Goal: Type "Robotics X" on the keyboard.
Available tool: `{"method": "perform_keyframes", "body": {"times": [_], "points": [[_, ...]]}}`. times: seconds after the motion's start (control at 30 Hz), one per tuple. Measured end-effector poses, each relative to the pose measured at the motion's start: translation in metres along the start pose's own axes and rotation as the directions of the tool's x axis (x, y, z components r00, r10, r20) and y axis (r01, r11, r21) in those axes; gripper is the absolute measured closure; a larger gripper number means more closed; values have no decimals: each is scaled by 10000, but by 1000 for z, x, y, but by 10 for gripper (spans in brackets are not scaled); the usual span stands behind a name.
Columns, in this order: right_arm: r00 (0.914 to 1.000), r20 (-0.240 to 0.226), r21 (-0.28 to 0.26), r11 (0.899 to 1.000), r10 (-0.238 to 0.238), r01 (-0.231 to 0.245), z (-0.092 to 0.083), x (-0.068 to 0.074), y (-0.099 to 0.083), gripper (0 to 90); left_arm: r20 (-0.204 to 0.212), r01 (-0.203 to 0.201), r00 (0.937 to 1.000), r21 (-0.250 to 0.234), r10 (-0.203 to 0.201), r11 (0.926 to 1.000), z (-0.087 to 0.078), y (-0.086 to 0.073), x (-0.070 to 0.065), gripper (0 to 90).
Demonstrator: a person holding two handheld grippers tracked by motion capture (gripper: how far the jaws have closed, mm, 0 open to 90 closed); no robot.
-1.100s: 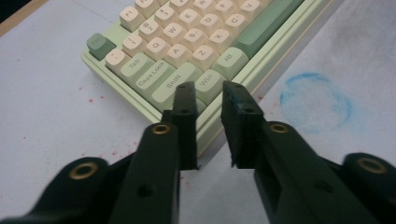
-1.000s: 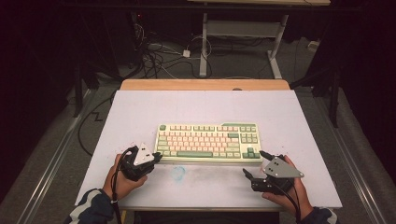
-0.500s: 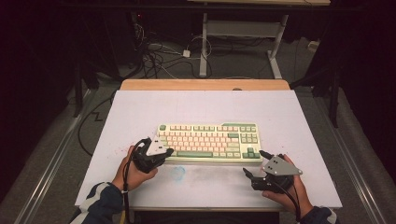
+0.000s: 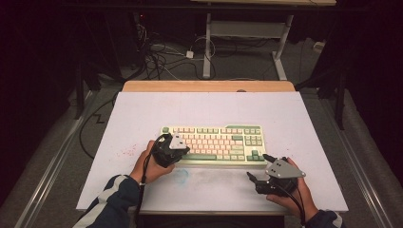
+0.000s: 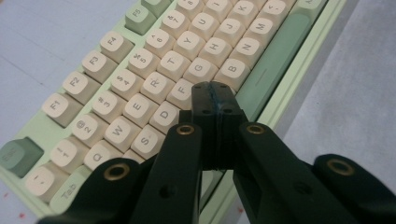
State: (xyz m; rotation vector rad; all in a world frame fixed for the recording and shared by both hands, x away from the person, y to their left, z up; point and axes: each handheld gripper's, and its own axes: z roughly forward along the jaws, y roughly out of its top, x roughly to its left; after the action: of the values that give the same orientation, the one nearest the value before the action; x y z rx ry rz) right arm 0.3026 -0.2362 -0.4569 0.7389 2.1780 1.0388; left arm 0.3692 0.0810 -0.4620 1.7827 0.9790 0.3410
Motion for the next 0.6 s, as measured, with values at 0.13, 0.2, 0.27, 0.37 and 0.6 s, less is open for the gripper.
{"method": "perform_keyframes", "body": {"times": [0.13, 0.2, 0.27, 0.37, 0.6], "points": [[10000, -43, 0, 10000, -22, 22, 0, 1, 0, 206, -191, -64, 9998, 38, 65, 10000, 4, 0, 2, 869], [9999, -72, 40, 10000, -72, 72, 0, 1, 0, 210, -230, 15, 9997, 44, -14, 10000, 6, 0, 4, 869], [9999, -49, 76, 9999, -105, 105, 1, 1, 0, 212, -234, 8, 9997, 18, -8, 10000, 6, 0, 5, 868], [9999, -100, 115, 9999, -110, 111, 2, 1, 0, 213, -236, -66, 9997, 44, 67, 10000, 8, 0, 4, 868], [9998, -105, 211, 9996, -196, 198, 3, 2, 0, 216, -318, -398, 9987, 115, 401, 9991, 8, -4, 2, 867]]}}
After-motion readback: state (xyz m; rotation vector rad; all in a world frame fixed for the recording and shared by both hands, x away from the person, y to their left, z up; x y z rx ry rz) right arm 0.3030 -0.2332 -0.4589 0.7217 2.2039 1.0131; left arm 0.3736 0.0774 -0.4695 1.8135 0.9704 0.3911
